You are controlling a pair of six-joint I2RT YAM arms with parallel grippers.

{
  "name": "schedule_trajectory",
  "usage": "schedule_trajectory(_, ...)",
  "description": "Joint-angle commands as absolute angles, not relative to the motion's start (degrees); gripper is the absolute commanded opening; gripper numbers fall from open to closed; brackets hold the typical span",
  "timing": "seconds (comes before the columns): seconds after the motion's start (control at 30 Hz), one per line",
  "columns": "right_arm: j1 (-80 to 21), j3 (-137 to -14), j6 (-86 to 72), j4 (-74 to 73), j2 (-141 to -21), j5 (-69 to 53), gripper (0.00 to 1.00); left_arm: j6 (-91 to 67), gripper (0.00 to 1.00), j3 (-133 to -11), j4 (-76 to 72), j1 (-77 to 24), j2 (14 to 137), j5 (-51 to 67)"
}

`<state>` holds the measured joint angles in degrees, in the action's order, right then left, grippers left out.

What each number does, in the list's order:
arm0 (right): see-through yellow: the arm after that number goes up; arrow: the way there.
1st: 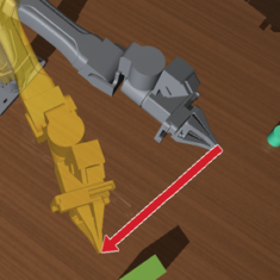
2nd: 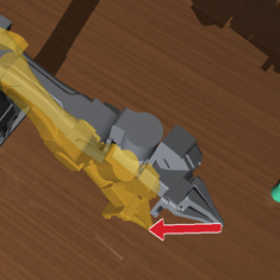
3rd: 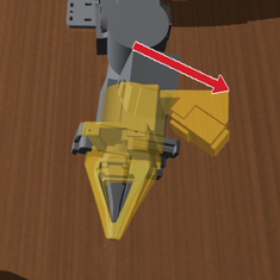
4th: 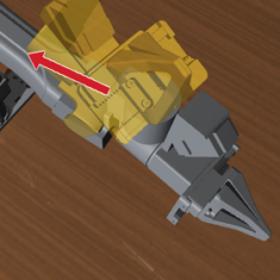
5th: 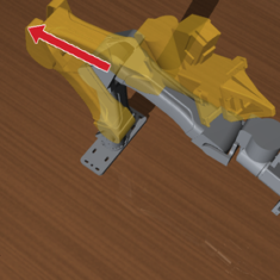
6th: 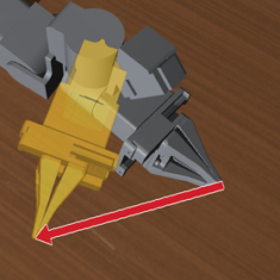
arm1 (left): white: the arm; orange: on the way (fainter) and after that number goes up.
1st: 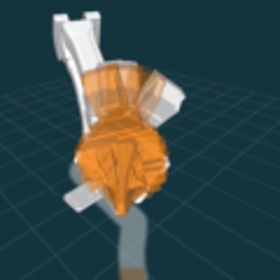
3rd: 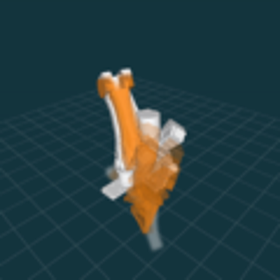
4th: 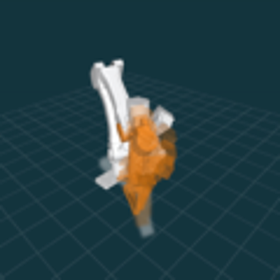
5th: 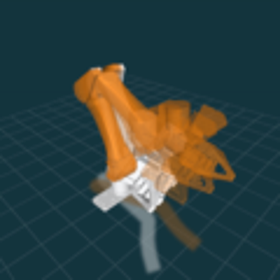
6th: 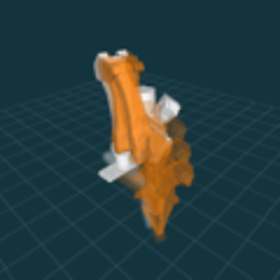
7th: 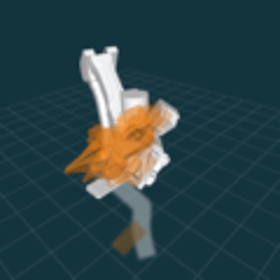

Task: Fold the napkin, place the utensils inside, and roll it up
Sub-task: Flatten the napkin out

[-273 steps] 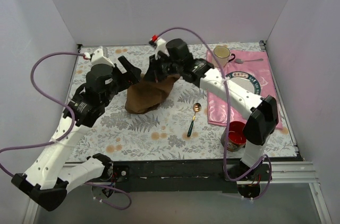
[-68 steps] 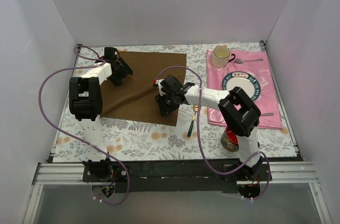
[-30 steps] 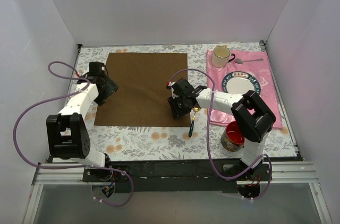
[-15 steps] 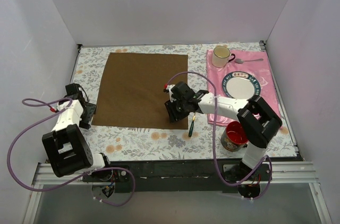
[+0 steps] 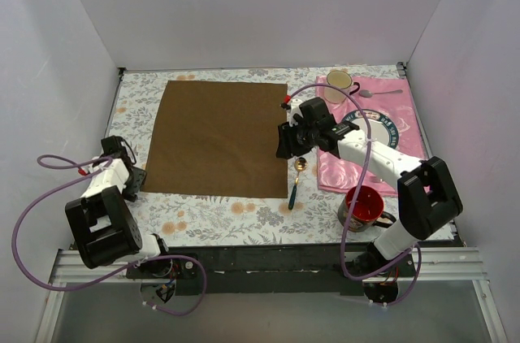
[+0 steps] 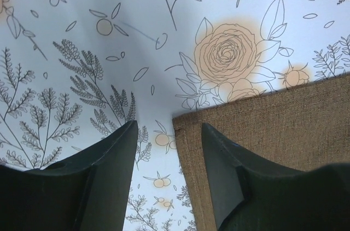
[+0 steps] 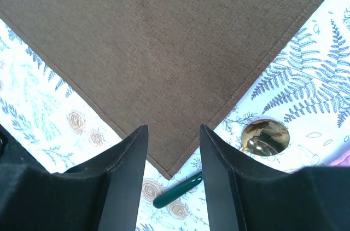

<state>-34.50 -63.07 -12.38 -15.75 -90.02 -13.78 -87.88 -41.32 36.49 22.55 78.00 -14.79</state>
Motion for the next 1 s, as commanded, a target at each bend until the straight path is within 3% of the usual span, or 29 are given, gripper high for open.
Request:
schedule_trajectory(0.0, -34.80, -62.40, -10.37, -14.41, -87.28, -16.08, 0.51, -84.12, 0.49, -40.25, 32.35, 22.85, 77.78, -15.73)
schedule_trajectory(0.5, -33.84, -61.52, -10.55, -11.51, -87.10, -18.28, 0.51, -82.79, 0.43, -38.94, 29.97, 22.15, 80.34, -15.47)
schedule_trajectory(0.7, -33.84, -61.00, -10.90, -10.20, -87.98, -20.13, 0.51, -79.11, 0.52, -41.39, 31.73, 20.05, 73.50, -17.92)
schedule_trajectory(0.8, -33.84, -60.65, -10.81, -9.58, -87.98, -20.92, 0.51, -77.17, 0.62, -41.92, 32.60, 14.25, 71.28, -23.53)
schedule_trajectory(0.97, -33.66, -60.64, -10.20, -9.14, -88.59, -22.84, 0.52, -81.20, 0.66, -42.80, 36.82, 12.74, 74.53, -24.52)
